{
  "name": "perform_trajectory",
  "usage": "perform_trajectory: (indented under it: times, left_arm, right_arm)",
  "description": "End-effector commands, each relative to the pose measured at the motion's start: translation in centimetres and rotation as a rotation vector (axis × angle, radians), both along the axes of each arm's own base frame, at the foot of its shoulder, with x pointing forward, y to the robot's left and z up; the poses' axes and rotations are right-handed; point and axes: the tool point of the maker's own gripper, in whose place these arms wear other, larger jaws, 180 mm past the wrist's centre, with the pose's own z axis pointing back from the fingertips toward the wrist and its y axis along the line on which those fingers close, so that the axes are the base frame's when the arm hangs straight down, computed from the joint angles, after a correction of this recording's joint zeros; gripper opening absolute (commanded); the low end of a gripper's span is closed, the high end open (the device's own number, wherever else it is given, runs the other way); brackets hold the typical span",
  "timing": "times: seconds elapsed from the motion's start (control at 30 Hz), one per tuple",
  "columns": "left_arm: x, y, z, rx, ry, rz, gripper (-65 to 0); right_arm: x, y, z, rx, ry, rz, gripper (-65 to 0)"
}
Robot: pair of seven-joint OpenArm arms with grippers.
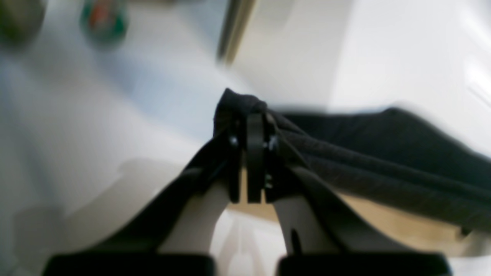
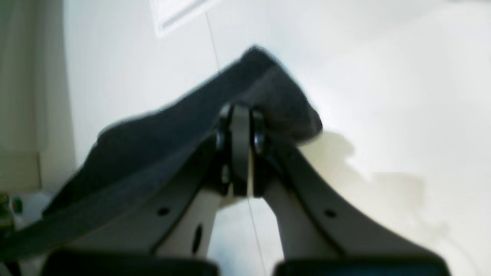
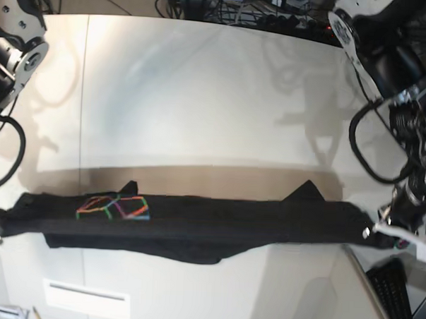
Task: Layout the t-shirt on the table in an organized manner, then fold the t-shirt properly
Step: 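Lift the held edge with both grippers and flip the shirt over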
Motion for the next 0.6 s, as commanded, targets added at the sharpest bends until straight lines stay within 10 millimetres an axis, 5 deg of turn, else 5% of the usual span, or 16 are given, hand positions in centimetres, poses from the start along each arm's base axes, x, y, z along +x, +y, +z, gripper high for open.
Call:
perform_trajectory:
  times: [0.0, 0.2, 0.43, 0.57]
  left_arm:
    - [1.6, 0.3, 1.6, 0.025, -0.031, -0.001, -65.0]
    - [8.1, -2.0, 2.9, 0.020, 0.006, -0.074, -65.0]
    - [15.5, -4.2, 9.2, 0.083, -0.099, -0.124, -65.0]
    - [18.6, -5.6, 15.4, 0.051, -0.209, -0.137, -65.0]
  right_arm:
    - [1.8, -1.6, 2.7, -0.037, -0.076, -0.018, -65.0]
    - [6.8, -3.3, 4.7, -0.064, -0.129, -0.027, -65.0]
    - [11.7, -5.8, 11.5, -0.212, -0.281, -0.042, -65.0]
    - [12.8, -7.3, 17.3, -0.265, -0.378, -0.060, -65.0]
